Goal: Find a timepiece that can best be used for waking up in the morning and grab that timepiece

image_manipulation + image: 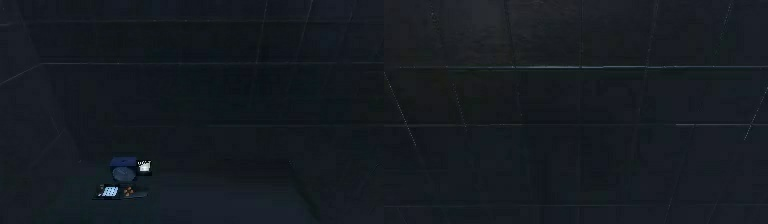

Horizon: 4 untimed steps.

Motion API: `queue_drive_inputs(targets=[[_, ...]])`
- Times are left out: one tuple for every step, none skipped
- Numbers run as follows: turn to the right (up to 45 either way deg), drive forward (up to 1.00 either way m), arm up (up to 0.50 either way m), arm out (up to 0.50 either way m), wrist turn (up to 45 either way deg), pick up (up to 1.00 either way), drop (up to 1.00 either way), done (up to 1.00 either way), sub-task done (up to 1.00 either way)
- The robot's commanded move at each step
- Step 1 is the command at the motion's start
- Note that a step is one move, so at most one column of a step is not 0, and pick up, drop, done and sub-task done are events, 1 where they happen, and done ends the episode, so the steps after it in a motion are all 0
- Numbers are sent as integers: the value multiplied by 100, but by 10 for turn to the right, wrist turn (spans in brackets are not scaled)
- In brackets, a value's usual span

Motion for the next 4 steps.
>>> queue_drive_inputs(targets=[[-150,0,0,0,0,0,0,0,0],[0,0,50,0,0,0,0,0,0],[0,0,32,0,0,0,0,0,0],[0,0,0,32,0,0,0,0,0]])
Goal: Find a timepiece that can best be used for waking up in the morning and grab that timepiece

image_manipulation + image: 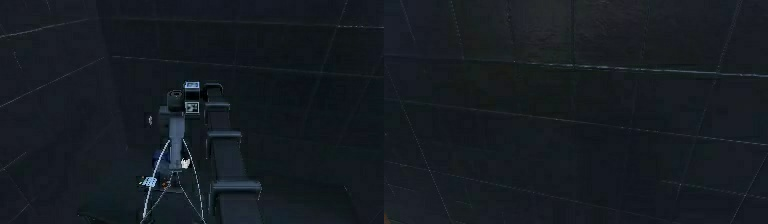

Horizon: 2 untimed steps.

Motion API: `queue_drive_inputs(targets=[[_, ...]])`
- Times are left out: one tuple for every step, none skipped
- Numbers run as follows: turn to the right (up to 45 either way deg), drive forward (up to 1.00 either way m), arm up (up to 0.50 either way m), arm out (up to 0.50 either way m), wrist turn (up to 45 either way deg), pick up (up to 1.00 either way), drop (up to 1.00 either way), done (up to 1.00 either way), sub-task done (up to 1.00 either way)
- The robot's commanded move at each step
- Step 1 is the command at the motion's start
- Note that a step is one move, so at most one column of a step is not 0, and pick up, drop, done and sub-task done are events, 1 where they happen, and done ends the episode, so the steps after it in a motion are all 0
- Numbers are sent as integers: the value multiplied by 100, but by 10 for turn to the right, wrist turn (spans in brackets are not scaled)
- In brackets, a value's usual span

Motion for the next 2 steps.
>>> queue_drive_inputs(targets=[[0,0,0,0,450,0,0,0,0],[0,0,0,0,450,0,0,0,0]])
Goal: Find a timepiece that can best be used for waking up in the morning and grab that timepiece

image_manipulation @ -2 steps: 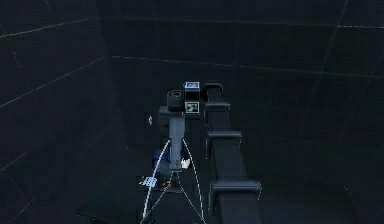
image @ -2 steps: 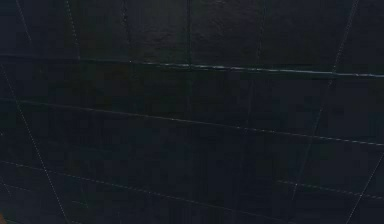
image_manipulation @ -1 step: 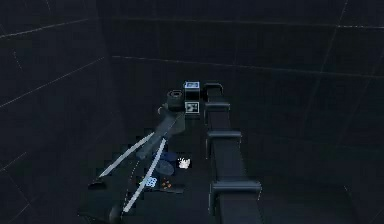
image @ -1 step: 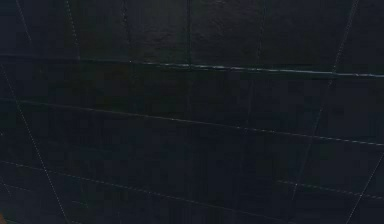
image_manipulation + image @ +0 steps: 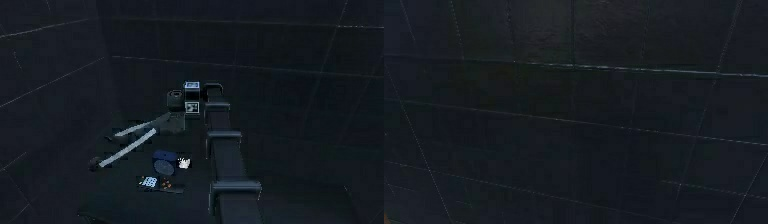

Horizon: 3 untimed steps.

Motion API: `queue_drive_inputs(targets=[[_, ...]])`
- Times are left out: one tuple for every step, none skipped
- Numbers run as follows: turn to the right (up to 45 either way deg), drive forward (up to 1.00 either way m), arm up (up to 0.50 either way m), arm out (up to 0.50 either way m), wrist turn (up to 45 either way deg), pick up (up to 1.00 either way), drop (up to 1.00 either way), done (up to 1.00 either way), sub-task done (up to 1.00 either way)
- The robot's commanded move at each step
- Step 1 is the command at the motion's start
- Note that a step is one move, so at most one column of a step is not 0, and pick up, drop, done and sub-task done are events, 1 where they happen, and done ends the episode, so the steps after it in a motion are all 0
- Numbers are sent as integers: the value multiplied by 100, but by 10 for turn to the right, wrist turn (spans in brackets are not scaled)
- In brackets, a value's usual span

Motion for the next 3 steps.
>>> queue_drive_inputs(targets=[[0,0,0,0,450,0,0,0,0],[0,0,0,0,330,0,0,0,0],[0,0,-30,0,0,0,0,0,0]])
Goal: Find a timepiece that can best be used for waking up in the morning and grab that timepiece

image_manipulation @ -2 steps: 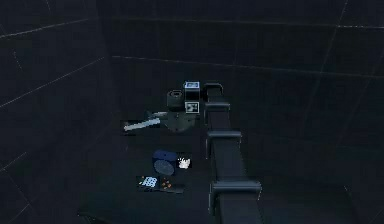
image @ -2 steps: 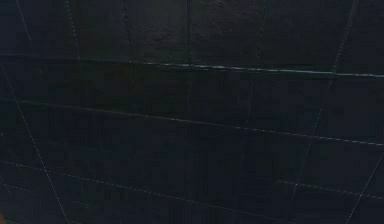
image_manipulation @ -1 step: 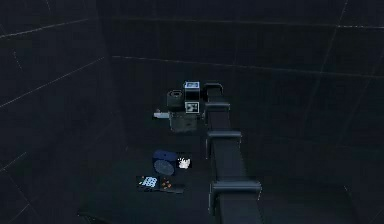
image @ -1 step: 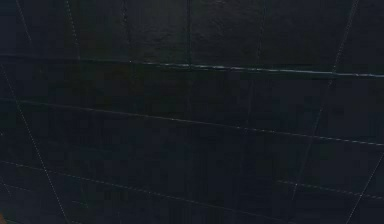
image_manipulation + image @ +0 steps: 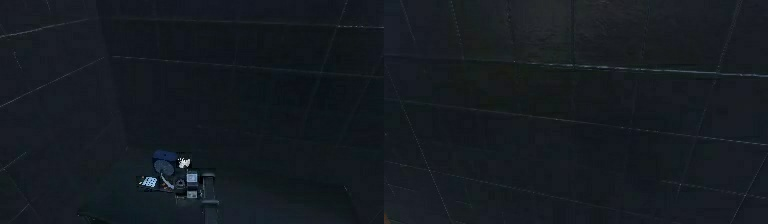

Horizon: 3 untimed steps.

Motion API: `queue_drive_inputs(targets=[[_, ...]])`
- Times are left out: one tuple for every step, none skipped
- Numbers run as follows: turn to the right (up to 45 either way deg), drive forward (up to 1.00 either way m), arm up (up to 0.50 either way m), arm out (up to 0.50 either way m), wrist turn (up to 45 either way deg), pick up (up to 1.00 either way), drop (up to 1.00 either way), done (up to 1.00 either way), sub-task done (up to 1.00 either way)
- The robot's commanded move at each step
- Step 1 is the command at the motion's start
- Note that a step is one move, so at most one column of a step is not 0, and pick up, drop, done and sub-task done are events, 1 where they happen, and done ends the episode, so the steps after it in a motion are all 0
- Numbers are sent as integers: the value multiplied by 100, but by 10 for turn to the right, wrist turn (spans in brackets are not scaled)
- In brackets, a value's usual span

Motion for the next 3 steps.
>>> queue_drive_inputs(targets=[[0,0,0,0,0,100,0,0,0],[0,0,10,0,0,0,0,0,0],[0,0,0,0,0,0,0,100,0]])
